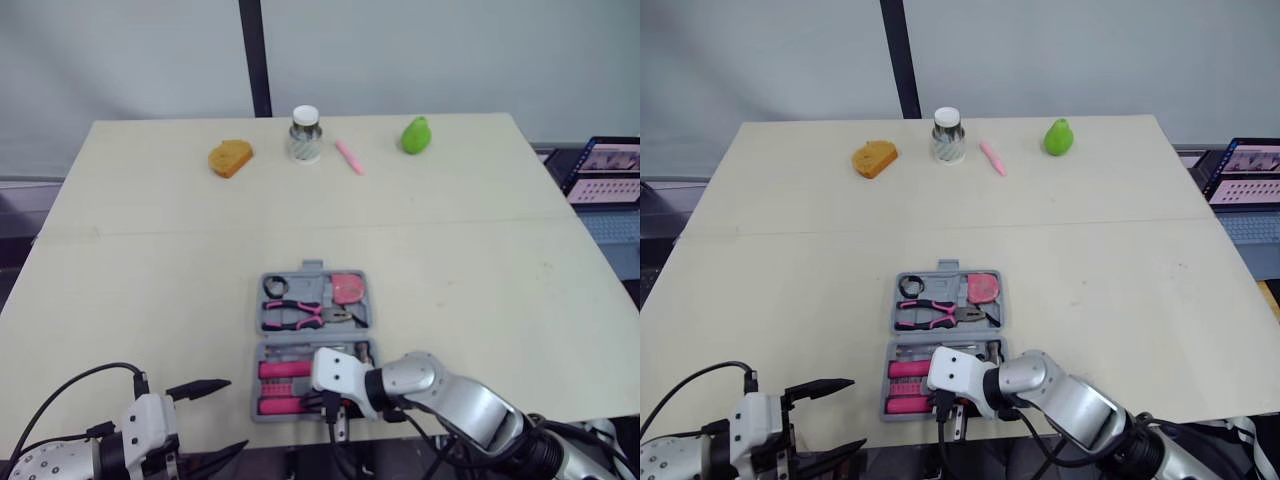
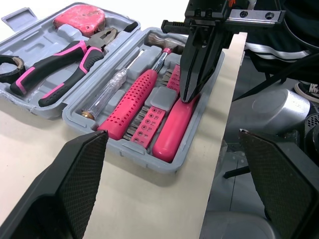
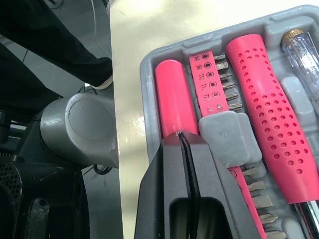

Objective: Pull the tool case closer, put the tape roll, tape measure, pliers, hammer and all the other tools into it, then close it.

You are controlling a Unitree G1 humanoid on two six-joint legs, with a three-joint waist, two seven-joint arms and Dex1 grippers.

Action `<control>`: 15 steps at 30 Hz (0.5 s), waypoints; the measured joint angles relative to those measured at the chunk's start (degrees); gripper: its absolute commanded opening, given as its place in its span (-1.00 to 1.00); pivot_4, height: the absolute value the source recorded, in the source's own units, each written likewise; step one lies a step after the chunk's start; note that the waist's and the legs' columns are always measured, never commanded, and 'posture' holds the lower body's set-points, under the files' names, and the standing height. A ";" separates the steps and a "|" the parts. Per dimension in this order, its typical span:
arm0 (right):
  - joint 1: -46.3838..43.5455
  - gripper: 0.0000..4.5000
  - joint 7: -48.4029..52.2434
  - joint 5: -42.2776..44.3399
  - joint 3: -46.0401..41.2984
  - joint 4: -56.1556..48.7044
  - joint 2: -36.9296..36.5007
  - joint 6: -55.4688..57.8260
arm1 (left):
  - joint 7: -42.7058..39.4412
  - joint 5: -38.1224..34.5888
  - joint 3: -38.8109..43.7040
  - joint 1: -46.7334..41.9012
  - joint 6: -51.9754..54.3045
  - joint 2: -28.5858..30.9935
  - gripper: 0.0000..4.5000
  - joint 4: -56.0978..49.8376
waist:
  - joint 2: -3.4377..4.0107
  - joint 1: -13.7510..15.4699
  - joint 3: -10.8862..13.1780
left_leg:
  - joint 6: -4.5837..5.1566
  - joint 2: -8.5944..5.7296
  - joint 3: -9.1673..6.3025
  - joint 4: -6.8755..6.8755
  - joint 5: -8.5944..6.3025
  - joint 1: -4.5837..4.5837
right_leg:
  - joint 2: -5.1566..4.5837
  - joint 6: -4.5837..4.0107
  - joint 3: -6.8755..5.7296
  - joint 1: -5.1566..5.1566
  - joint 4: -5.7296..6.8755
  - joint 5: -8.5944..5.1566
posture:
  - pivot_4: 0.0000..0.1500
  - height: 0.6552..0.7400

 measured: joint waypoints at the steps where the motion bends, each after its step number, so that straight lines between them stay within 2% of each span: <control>1: -0.07 -0.98 0.00 0.00 0.01 -0.05 0.00 0.23 | 0.00 0.00 0.00 -0.12 0.00 0.00 1.00 0.00 | 0.00 0.01 -0.02 | 0.00 0.00 0.00 0.00 0.00 0.00 | 0.00 0.00 0.00 0.00 0.00 0.00 | 1.00 1.00; 15: -0.50 -0.98 0.01 -0.77 0.56 -0.18 -0.61 1.59 | -0.01 0.09 -0.09 -0.19 0.00 0.01 1.00 0.01 | 0.02 0.00 -0.22 | -0.02 0.02 -0.01 -0.03 -0.02 0.08 | 0.00 -0.02 0.00 0.06 -0.01 -0.01 | 1.00 1.00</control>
